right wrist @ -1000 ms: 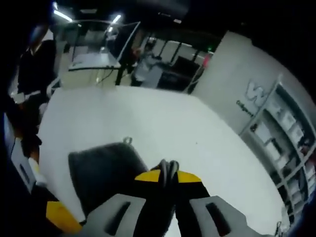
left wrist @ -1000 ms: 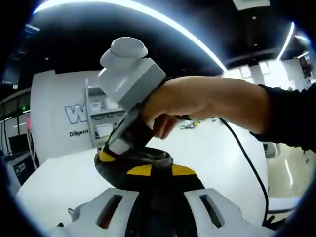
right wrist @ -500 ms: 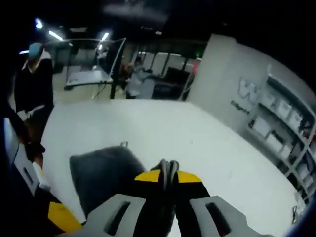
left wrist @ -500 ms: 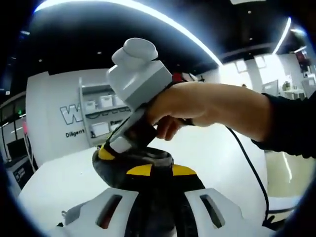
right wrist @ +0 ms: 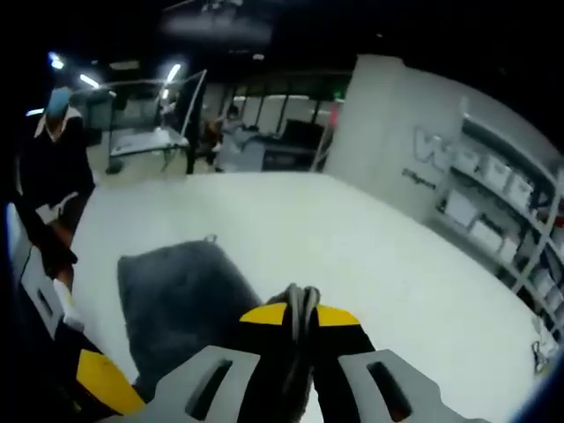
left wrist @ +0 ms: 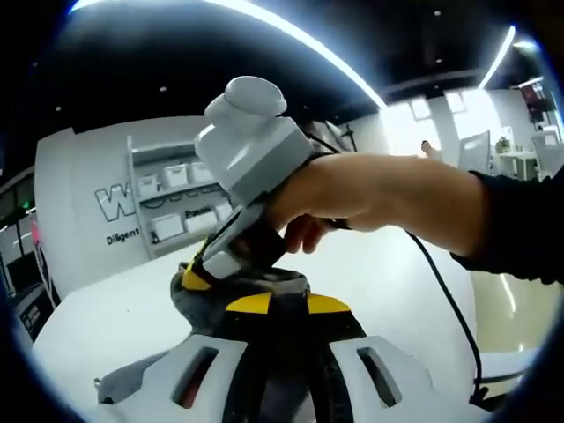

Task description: Open the folded towel by lifting each exposed corner and separating the folded layers until the towel lies flat within the target outline without major curled edges

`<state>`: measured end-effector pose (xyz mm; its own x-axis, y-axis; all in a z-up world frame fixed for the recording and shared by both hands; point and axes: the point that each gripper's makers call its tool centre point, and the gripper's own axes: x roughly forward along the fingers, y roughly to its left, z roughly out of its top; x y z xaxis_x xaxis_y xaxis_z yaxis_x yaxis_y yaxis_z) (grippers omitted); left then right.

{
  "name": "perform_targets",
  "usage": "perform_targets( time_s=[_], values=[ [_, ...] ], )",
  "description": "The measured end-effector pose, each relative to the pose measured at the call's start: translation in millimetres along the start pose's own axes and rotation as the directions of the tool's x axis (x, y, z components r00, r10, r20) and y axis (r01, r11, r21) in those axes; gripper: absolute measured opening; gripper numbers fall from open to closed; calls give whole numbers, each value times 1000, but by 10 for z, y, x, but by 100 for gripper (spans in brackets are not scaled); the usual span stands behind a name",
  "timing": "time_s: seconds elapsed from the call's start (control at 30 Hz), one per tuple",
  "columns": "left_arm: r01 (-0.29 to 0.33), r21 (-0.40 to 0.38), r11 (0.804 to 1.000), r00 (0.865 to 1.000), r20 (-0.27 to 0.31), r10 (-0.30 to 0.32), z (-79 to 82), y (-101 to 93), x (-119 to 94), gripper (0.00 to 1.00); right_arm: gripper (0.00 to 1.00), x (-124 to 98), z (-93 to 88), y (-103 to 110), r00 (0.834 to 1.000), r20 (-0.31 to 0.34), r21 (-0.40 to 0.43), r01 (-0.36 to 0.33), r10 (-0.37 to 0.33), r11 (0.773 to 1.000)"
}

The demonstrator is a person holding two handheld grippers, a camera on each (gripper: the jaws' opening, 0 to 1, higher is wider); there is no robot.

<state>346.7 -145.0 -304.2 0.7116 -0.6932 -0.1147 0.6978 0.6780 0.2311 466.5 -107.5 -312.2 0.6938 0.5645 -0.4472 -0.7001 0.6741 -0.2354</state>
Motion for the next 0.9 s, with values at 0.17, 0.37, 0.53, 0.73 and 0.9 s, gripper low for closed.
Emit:
perform_targets(
  time_s=[0.17, 0.37, 0.53, 0.73, 0.9],
  values=[
    [14, 3, 1000, 1000, -17, -14, -55, -86, 62, 10, 4, -37, -137, -76, 1000, -5, 32, 3, -3, 999],
    [31, 9, 999, 999, -37, -30, -122, -166, 117, 10, 4, -47, -285, -101, 1000, -11, 56, 4, -4, 998],
    [44, 19, 999, 998, -55, -43, -176, -207, 167, 10, 4, -30, -448, -153, 1000, -23, 89, 7, -5, 996],
    [61, 29, 998, 995, -78, -59, -269, -288, 263, 10, 4, -18, -652, -218, 999, -36, 113, 21, -17, 993],
    [84, 39, 996, 991, -105, -80, -369, -387, 321, 11, 4, -16, -796, -269, 998, -52, 128, 26, -19, 991]
  ],
)
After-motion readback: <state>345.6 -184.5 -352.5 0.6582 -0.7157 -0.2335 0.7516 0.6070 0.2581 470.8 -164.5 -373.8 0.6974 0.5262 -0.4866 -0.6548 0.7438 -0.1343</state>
